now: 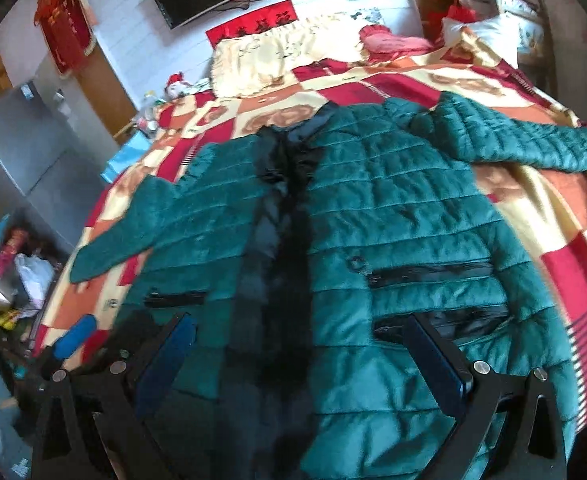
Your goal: Fold large clothes
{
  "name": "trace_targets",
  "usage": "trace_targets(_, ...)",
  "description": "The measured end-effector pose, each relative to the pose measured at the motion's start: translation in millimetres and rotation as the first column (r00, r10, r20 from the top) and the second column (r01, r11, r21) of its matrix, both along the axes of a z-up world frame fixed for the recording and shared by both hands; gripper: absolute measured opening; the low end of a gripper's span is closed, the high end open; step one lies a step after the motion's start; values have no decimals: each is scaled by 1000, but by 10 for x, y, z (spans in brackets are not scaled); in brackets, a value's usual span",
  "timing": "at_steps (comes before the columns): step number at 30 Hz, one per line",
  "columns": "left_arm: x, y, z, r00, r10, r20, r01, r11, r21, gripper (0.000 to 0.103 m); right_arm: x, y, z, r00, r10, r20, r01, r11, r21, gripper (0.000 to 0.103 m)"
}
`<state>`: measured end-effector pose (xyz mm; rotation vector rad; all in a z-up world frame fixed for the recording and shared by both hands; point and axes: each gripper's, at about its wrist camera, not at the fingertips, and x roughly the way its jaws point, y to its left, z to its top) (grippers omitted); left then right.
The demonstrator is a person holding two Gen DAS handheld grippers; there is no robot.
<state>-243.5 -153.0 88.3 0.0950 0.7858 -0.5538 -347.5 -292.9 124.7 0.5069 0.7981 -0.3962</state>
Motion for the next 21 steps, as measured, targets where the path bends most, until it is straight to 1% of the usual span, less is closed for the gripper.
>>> trace_targets(5, 6, -82, 15, 1000, 1, 10, -1, 1000, 2, 102, -9, -117, -36, 999, -23, -23, 23, 999, -31, 103)
trace_targets(12, 41, -137, 6, 1000, 13, 19, -13, 1000, 8, 102, 31, -228, -3, 998, -54, -34, 50, 994, -96, 103)
trace_targets(16, 71, -169, -7, 999, 24, 26, -25, 999, 22, 102, 58, -308, -5, 997, -66, -37, 62, 993, -99, 103)
trace_targets(18, 91, -181, -14, 999, 26, 27, -27, 999, 26, 102, 76, -333, -6, 996, -74, -41, 68, 991, -114, 103)
trace_targets(21, 132, -185, -12, 998, 40, 39, -41, 998, 39, 102, 113, -355, -19, 997, -67, -49, 61, 991, -120, 103)
